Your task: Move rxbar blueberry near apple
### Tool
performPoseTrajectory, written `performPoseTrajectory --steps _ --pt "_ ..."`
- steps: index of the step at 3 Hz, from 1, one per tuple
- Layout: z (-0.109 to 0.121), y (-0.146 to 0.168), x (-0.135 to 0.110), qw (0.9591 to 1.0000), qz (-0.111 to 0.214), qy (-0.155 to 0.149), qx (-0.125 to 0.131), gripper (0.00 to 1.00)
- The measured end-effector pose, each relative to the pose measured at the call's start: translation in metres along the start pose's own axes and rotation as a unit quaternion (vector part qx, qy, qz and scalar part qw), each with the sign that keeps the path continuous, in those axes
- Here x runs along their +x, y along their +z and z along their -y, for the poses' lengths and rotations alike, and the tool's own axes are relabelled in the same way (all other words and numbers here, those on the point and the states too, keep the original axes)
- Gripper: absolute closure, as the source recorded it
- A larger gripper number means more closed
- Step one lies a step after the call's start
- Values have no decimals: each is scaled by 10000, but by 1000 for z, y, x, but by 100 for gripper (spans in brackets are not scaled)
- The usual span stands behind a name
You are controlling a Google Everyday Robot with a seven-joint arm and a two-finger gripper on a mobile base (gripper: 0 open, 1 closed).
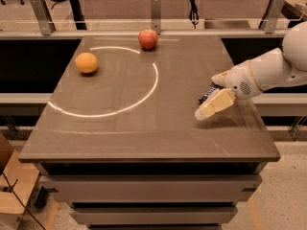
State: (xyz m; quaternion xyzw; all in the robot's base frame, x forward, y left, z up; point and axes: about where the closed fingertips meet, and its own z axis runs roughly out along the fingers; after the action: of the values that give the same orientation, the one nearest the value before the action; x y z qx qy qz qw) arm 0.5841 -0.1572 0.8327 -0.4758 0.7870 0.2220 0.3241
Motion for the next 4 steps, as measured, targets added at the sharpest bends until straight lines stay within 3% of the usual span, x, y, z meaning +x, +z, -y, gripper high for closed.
performPoseTrajectory --steps 1,3,4 --pt "18 3 19 9995 -80 226 189 0" --pt "31 -11 29 9985 -116 208 499 42" --pt "31 -12 27 9984 -114 212 503 65"
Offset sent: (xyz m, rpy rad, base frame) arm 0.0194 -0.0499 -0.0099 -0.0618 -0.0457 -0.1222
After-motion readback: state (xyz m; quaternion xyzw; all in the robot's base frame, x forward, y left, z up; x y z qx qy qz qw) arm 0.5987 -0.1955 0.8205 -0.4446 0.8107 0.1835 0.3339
